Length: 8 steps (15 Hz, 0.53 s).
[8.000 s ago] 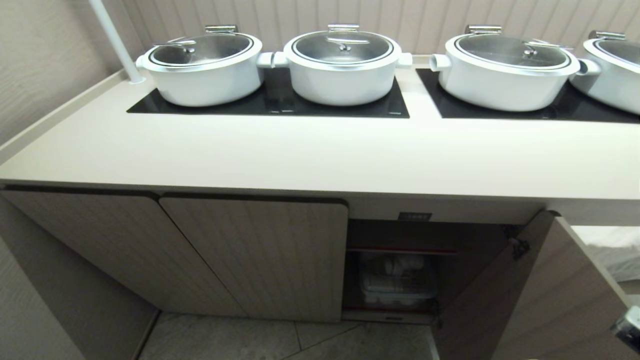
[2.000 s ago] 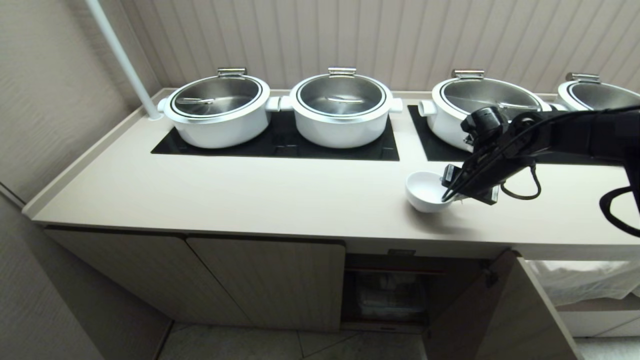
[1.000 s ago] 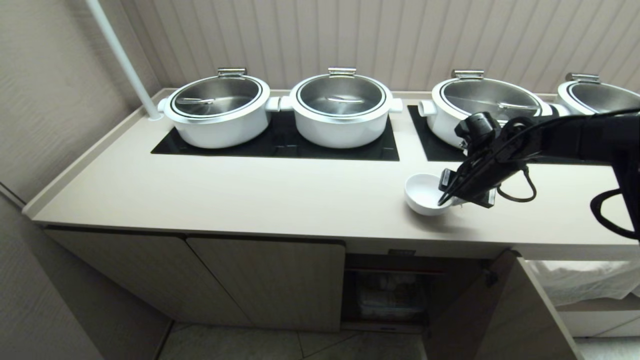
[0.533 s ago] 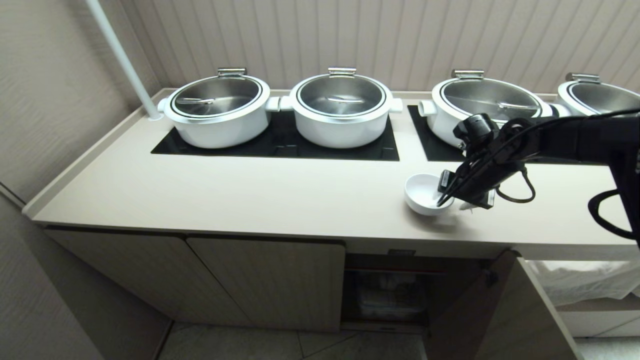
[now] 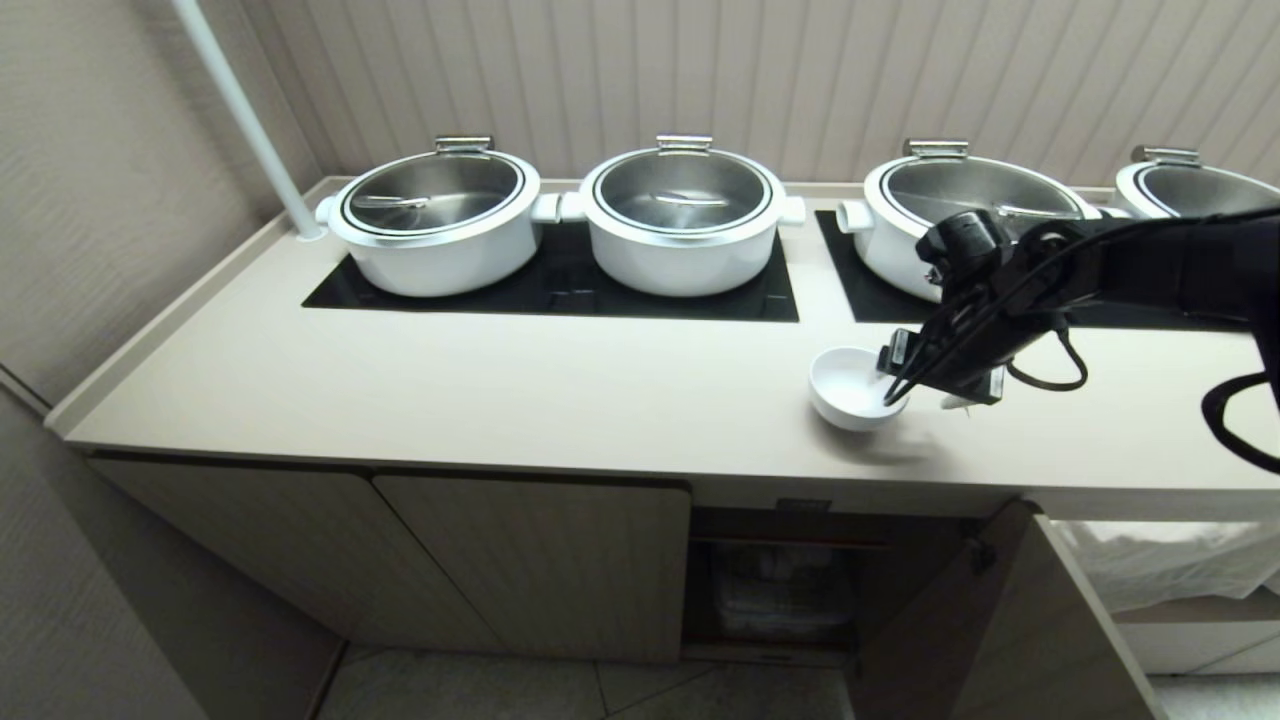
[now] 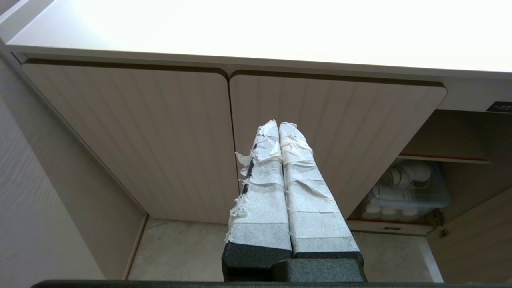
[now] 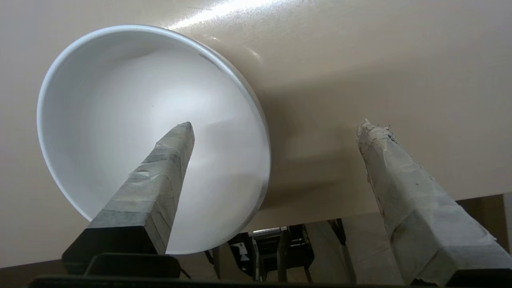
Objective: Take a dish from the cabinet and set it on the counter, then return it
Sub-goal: Place it on the table
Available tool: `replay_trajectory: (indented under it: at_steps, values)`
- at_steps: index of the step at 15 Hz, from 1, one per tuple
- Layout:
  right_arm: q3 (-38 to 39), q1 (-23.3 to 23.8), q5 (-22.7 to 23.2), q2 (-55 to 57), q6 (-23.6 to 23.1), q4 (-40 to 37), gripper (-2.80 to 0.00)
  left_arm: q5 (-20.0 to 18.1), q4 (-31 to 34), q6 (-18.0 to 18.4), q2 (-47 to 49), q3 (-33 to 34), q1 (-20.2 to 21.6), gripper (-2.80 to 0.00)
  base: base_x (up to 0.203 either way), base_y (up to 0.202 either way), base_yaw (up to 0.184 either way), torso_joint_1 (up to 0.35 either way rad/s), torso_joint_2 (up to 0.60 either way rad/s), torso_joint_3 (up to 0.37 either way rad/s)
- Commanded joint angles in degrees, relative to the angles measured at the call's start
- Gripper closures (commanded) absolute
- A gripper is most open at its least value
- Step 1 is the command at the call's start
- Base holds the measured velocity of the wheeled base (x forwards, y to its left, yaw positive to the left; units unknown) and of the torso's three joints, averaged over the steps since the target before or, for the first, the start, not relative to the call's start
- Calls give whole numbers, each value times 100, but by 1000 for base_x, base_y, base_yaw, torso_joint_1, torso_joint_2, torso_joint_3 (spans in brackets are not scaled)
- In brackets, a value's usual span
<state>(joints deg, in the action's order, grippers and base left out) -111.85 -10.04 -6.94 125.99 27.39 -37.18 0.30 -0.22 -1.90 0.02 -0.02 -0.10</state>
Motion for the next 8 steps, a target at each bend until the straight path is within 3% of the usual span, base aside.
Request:
replay_trajectory:
  at_steps: [1, 4, 6, 7, 8]
  values:
    - [19, -52, -281, -221, -146, 31, -280, -4, -4, -3, -2, -6, 1, 0, 0, 0, 0, 0, 0, 0]
    - [421, -181, -838, -426, -340, 629, -280, -4, -4, -3, -2, -6, 1, 0, 0, 0, 0, 0, 0, 0]
    - [914, -245, -1088, -615, -561, 1419, -280, -4, -4, -3, -2, -6, 1, 0, 0, 0, 0, 0, 0, 0]
    - [1345, -254, -1123, -732, -761, 1978, 0, -4, -4, -3, -2, -2, 1, 0, 0, 0, 0, 0, 0, 0]
    - [1750, -255, -1142, -857, -1051, 2632, 0, -4, -4, -3, -2, -6, 1, 0, 0, 0, 0, 0, 0, 0]
